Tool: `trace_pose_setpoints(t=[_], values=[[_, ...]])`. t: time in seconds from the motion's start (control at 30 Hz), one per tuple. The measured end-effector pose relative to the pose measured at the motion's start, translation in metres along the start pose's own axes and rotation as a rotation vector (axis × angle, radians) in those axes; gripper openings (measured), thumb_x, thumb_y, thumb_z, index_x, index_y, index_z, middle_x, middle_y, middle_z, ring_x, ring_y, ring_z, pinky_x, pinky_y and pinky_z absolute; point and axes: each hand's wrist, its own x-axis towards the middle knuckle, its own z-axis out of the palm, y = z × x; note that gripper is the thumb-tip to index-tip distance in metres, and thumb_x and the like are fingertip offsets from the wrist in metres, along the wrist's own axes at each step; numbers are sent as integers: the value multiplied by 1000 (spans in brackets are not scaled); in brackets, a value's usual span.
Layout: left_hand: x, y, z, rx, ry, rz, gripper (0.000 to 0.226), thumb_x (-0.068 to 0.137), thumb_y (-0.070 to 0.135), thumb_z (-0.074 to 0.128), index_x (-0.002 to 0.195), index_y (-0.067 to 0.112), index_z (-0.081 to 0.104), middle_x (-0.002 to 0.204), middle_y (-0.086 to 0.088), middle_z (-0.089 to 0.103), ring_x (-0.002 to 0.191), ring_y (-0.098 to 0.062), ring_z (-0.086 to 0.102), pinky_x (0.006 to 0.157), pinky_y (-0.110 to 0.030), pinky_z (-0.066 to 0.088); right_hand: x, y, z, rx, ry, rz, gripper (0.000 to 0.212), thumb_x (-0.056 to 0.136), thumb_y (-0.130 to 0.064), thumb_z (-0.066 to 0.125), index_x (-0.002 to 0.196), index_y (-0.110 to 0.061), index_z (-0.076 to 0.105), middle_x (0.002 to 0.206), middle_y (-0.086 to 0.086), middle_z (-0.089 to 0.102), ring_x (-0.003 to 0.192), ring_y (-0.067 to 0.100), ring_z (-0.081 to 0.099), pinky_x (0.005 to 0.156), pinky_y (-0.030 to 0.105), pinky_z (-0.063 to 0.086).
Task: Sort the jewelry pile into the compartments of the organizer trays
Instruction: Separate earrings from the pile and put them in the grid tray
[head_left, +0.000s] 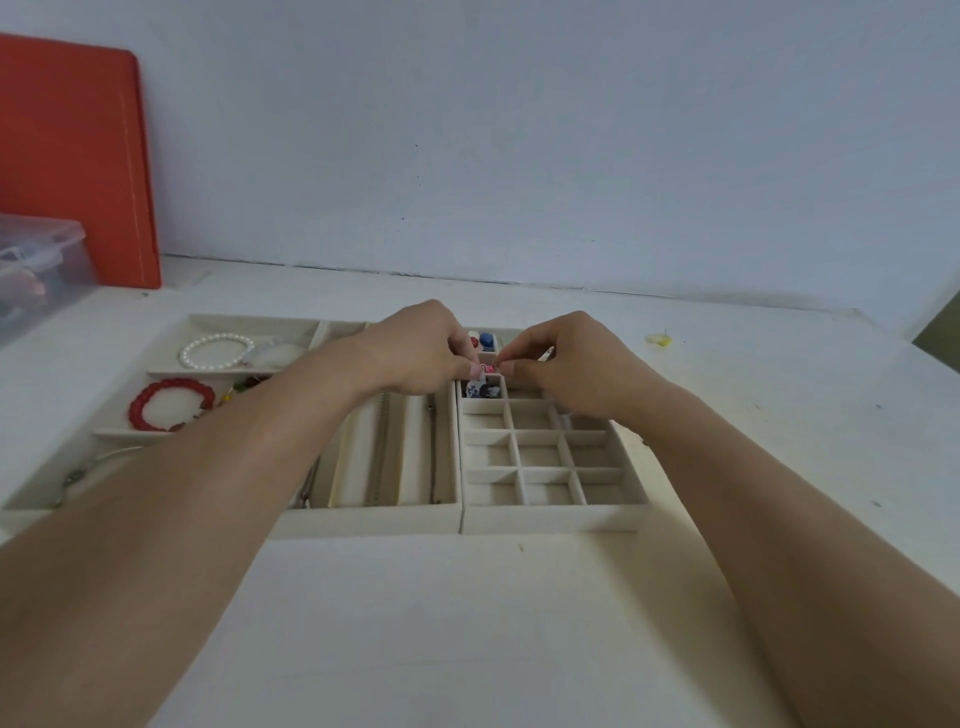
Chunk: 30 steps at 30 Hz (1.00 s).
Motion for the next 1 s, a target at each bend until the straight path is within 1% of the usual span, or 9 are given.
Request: trace_pose_setpoints(t=[0.07,0.13,0.23,0.33,0.43,0.53,0.67,0.87,1.0], values=[[0,0,1,17,3,2,9,92,30,71,86,24,74,73,17,55,67,-1,49,59,-21,35,-1,-1,1,-17,-13,-2,7,90,-33,73,83,-34,75,91,-7,75,53,-4,54,65,22,44],[1,1,2,21,10,7,10,92,30,71,84,24,73,72,19,52,67,1,47,58,-20,33,-1,-1,2,-44,-16,-11,8,89,-34,74,82,-38,74,91,-8,75,65,0,57,68,23,47],[0,1,4,27,19,9,12,91,31,72,80,27,71,72,19,51,65,0,45,57,-20,32,1,0,5,-75,-14,-20,7,89,-34,74,84,-39,75,91,-4,75,76,12,63,72,27,51],[0,2,5,43,29,2,12,90,32,73,78,31,71,72,17,52,66,-2,45,57,-21,32,2,0,9,-90,-18,-17,7,90,-32,72,88,-37,76,89,-3,74,77,20,68,70,32,55],[-1,3,5,29,35,11,7,88,32,75,80,34,75,70,16,55,66,-5,47,57,-21,33,1,1,12,-118,5,-26,9,90,-31,72,97,-33,77,91,-3,71,62,5,57,57,20,43],[-3,5,5,2,26,13,4,87,31,77,87,34,79,64,16,53,61,-5,46,55,-20,31,1,1,13,-117,45,-41,10,89,-29,72,94,-37,76,87,-5,69,53,1,49,54,16,36],[-3,6,3,10,53,-18,8,84,25,78,89,31,80,68,16,56,63,-3,49,54,-20,33,3,3,13,-191,43,-26,6,88,-33,74,93,-31,77,88,-6,69,67,4,56,58,19,38],[-1,4,2,32,54,-46,6,82,27,80,87,30,80,73,11,60,65,-5,51,56,-23,36,2,3,16,-312,31,-60,4,89,-32,69,85,-33,70,85,-11,65,70,7,57,58,22,39],[-2,3,-3,-3,85,-53,3,85,25,78,86,28,78,72,11,57,66,-4,51,57,-21,36,-1,-1,14,-351,58,-116,11,90,-30,66,96,-35,74,91,-11,64,82,11,59,69,27,46]])
